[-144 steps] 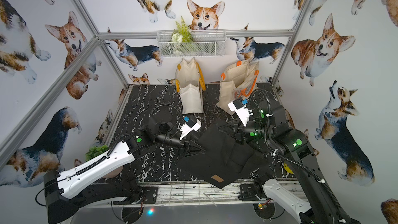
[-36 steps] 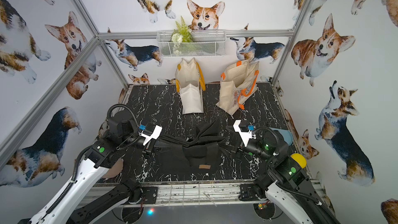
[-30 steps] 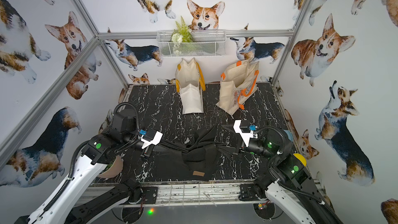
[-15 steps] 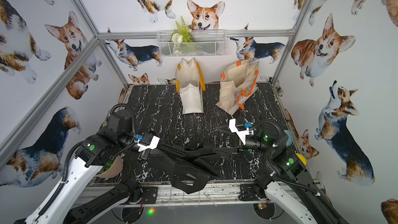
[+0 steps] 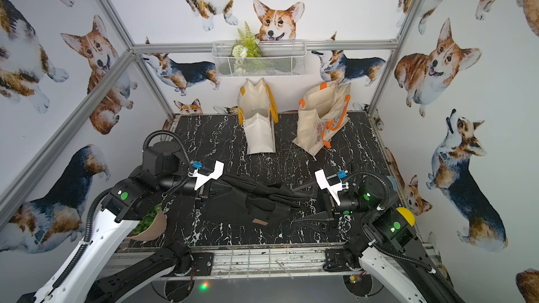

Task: Put away the canvas bag
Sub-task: Press the canvas bag, then place the canvas bag at the center of the board.

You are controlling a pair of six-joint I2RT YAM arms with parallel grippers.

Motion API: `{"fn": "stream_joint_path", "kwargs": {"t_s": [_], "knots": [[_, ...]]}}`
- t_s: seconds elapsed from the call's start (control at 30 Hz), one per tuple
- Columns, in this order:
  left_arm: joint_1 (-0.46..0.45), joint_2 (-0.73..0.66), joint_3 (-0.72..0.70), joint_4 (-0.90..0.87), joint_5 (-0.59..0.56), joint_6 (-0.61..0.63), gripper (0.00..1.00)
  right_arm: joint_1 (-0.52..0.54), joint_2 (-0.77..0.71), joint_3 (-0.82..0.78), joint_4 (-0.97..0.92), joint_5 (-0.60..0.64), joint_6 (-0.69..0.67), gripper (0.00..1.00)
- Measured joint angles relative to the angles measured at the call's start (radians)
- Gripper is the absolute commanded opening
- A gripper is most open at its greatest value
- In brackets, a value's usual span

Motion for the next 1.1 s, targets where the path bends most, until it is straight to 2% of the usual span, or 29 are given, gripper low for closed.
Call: {"fn": "stream_joint_path", "kwargs": {"t_s": [0.27, 0.6, 0.73, 0.9, 0.97, 1.1], "knots": [[0.017, 0.115, 0.034, 0.12, 0.087, -0.219, 0.0, 0.0, -0.035, -0.03, -0.014, 0.034, 0.034, 0.89], [0.019, 0.13, 0.024, 0.366, 0.178, -0.473, 0.0, 0.0, -0.02, -0.062, 0.019, 0.159, 0.03, 0.86], [0.019, 0.132, 0.001, 0.454, 0.205, -0.549, 0.0, 0.002, -0.016, -0.045, 0.0, 0.25, 0.009, 0.82], [0.019, 0.118, -0.046, 0.515, 0.214, -0.597, 0.09, 0.002, 0.006, 0.012, -0.021, 0.34, -0.011, 0.73], [0.019, 0.114, -0.063, 0.539, 0.214, -0.616, 0.11, 0.002, 0.016, 0.026, -0.026, 0.351, -0.014, 0.55], [0.019, 0.114, -0.09, 0.585, 0.21, -0.664, 0.17, 0.002, 0.042, 0.042, -0.038, 0.364, -0.013, 0.05]]}}
